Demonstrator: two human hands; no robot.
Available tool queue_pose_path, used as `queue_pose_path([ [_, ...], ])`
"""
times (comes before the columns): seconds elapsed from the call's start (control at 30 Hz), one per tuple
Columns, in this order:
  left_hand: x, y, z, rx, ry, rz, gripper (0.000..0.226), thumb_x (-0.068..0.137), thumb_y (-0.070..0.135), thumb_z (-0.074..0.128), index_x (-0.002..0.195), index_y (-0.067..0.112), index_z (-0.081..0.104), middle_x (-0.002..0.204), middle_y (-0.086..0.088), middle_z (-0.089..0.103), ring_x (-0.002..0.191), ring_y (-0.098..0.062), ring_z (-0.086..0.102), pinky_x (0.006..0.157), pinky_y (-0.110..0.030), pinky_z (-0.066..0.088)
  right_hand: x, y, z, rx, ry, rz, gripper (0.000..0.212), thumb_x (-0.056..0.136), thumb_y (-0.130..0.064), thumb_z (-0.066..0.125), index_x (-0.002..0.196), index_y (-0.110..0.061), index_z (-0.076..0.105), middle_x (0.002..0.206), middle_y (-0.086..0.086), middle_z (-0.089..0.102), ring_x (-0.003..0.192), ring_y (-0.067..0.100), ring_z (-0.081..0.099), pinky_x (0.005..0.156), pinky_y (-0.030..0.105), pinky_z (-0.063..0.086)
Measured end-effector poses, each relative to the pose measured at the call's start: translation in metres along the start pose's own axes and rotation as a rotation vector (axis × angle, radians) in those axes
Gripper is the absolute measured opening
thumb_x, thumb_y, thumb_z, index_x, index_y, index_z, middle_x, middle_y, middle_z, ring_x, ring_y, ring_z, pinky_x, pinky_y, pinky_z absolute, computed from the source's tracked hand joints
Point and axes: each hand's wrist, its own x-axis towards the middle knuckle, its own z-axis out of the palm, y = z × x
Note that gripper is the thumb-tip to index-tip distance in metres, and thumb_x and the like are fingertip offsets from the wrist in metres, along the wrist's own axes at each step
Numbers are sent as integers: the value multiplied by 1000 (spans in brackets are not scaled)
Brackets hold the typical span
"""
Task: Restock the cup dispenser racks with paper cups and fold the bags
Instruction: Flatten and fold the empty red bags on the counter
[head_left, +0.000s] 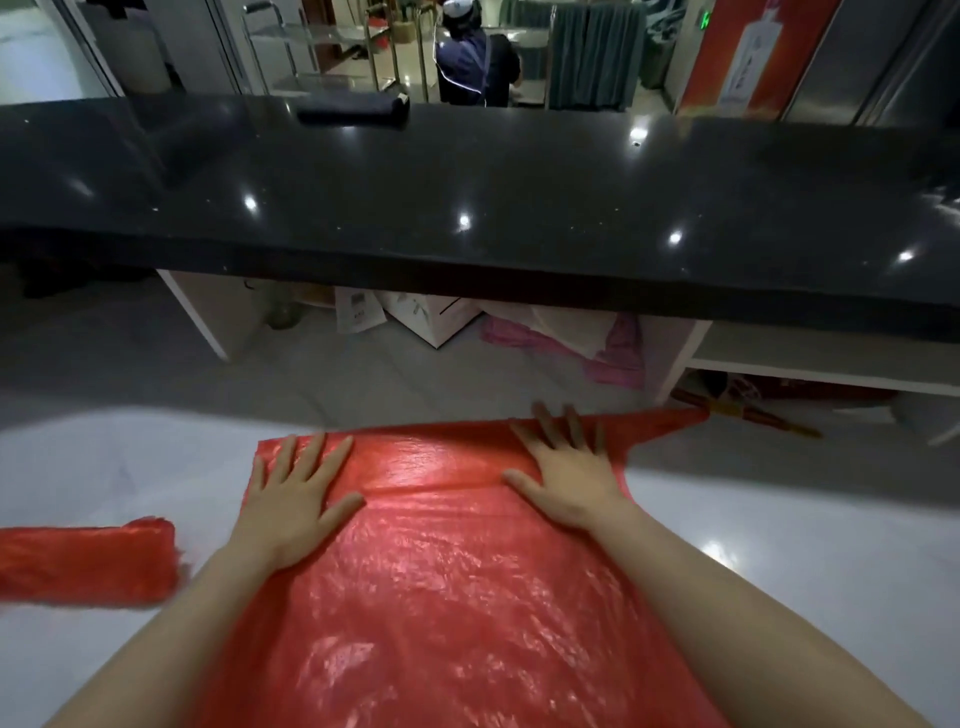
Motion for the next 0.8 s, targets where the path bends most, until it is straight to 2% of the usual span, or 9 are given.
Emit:
queue_pose_path([
  [0.13, 8, -2, 3, -15, 42, 25, 90, 62, 88, -18, 141, 45, -19, 160, 4, -3, 147, -25, -3, 116, -49, -2, 1, 26, -1, 12, 60, 82, 75, 73, -84, 6, 142, -55, -4, 159, -11, -9, 145, 26, -13, 116, 48, -4],
  [0.23, 6, -1, 2, -20, 9, 29, 87, 63, 88, -15, 139, 46, -22, 160, 5, -7, 147, -25, -7, 116, -49, -3, -3, 39, -4, 16, 66, 157, 76, 74, -82, 5, 144, -53, 1, 160, -6, -5, 146, 29, -8, 117, 46, -2],
  [0.33, 7, -1, -3, -61, -33, 48, 88, 66, 85, -6, 140, 41, -22, 159, 5, -10, 146, -23, -9, 116, -50, -5, -10, 50, -9, 46, 75, 235, 72, 83, -75, 19, 148, -44, 11, 160, 4, 1, 146, 33, -1, 117, 44, 5],
  [0.4, 7, -7, -18, -186, -53, 83, 89, 68, 81, 0, 142, 34, -18, 159, 3, -6, 146, -21, -7, 115, -50, -5, -20, 52, -19, 137, 101, 254, 68, 90, -65, 33, 149, -34, 20, 160, 9, 6, 145, 33, 7, 117, 43, 13],
  [0.47, 3, -19, -38, -250, 0, 131, 89, 72, 79, 6, 145, 31, -11, 158, 4, -3, 145, -16, -6, 115, -49, -5, -38, 52, -28, 233, 190, 228, 64, 92, -53, 46, 146, -24, 30, 157, 11, 18, 143, 32, 18, 114, 43, 22],
  [0.57, -14, -19, -61, -293, 50, 160, 79, 88, 72, 25, 151, 28, 6, 158, 4, 4, 142, -8, -2, 116, -40, -3, -68, 48, -33, 265, 260, 152, 62, 91, -43, 54, 145, -19, 36, 155, 9, 26, 141, 26, 25, 113, 37, 23],
  [0.67, -36, 19, -67, -340, 15, 191, 65, 96, 46, 40, 151, 24, 15, 159, -1, 12, 145, -13, 9, 116, -32, 2, -91, 28, -35, 370, 234, 133, 56, 89, -38, 57, 142, -26, 41, 157, -5, 22, 136, 15, 36, 104, 32, 35],
  [0.8, -65, 72, -62, -380, -9, 261, 63, 97, 42, 44, 151, 26, 15, 159, 4, 11, 145, -13, 14, 119, -33, 10, -117, -7, -39, 370, 147, -11, 49, 90, -36, 57, 137, -27, 48, 154, -5, 31, 138, 12, 32, 110, 28, 28],
])
